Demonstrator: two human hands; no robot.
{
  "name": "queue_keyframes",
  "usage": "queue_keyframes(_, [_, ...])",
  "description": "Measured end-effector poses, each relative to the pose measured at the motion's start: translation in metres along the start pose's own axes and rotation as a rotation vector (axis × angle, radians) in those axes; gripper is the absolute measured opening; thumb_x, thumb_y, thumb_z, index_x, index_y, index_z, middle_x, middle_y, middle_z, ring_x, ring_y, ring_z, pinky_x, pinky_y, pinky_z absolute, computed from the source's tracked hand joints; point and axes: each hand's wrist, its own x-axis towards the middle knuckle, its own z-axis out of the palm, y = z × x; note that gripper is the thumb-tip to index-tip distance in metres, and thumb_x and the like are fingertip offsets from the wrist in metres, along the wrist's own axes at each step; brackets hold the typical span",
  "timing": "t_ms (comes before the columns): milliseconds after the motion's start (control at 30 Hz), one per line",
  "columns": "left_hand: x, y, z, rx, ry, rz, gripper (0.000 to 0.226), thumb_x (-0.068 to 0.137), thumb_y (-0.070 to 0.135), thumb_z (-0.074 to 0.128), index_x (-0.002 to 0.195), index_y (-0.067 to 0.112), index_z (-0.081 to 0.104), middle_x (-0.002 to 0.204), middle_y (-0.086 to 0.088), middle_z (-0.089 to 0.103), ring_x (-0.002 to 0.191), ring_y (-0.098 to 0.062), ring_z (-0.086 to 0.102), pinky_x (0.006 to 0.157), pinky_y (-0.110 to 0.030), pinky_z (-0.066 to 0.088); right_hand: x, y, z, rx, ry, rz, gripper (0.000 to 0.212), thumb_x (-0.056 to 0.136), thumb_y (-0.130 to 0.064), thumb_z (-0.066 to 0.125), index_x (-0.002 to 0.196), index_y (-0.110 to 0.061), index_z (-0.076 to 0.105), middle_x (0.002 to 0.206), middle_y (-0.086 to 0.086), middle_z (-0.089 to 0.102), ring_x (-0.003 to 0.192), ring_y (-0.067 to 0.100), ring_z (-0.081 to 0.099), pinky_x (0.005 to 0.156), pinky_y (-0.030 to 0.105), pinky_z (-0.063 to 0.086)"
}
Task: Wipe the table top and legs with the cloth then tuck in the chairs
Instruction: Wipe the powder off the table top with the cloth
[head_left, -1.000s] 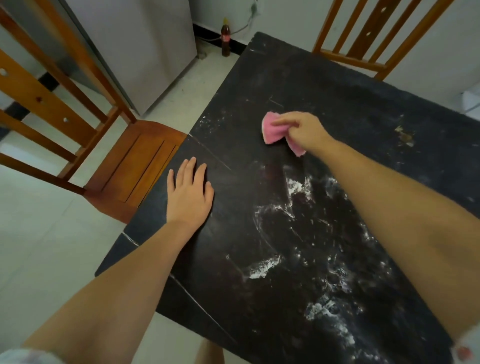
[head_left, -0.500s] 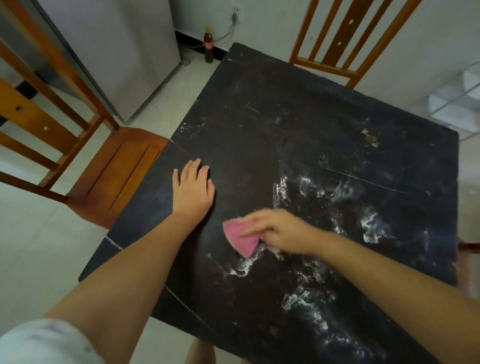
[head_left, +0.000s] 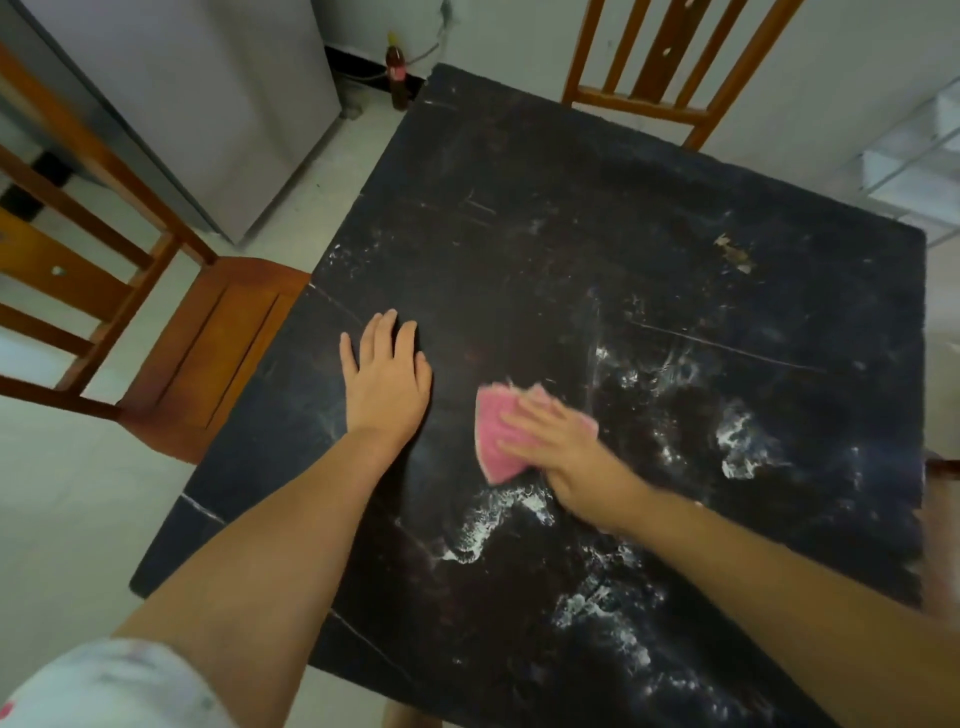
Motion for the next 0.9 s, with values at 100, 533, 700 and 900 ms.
queue_keyframes(100, [0.002,0.009,0.0,0.004,-0.001,-0.04,0.041,0.094,0.022,0.039,0.134,0.012,0.04,0.148,-0.012,0.03,0.139,-0.026,0.018,0.112,-0.053,0.004,-0.033,-0.026,-0.003,0.191,-0.105,0.018,0.045,0.09,-0.015,0.031,0.127,-0.021,0.055,0.143,-0.012,0.034,0.139,0.003,0.018,0.117,0.02,0.007])
queue_keyframes(533, [0.01,0.066,0.022,0.056,-0.051,0.019,0.048,0.097,0.031,0.029,0.142,0.017,0.027,0.154,-0.005,0.018,0.142,-0.021,0.008,0.112,-0.051,-0.003,0.096,0.12,-0.123,-0.01,0.293,0.399,0.054,0.084,0.009,0.04,0.134,-0.01,0.047,0.15,0.016,0.029,0.141,0.033,0.02,0.116,0.039,0.012])
queue_keyframes(700, [0.011,0.068,0.021,0.035,-0.058,0.014,0.047,0.096,0.028,0.032,0.141,0.015,0.03,0.153,-0.007,0.02,0.142,-0.022,0.01,0.112,-0.053,-0.002,0.001,0.045,-0.048,0.0,0.223,0.073,0.051,0.082,0.003,0.036,0.124,-0.014,0.058,0.143,0.009,0.042,0.137,0.024,0.027,0.118,0.035,0.007])
queue_keyframes(900, [0.01,0.068,0.02,0.043,-0.066,0.016,0.047,0.096,0.028,0.032,0.141,0.015,0.029,0.153,-0.008,0.019,0.142,-0.022,0.009,0.113,-0.053,-0.001,-0.054,0.014,-0.043,0.407,0.07,0.167,0.043,0.088,0.006,0.044,0.115,-0.019,0.065,0.135,-0.004,0.051,0.118,-0.005,0.05,0.098,0.029,0.047])
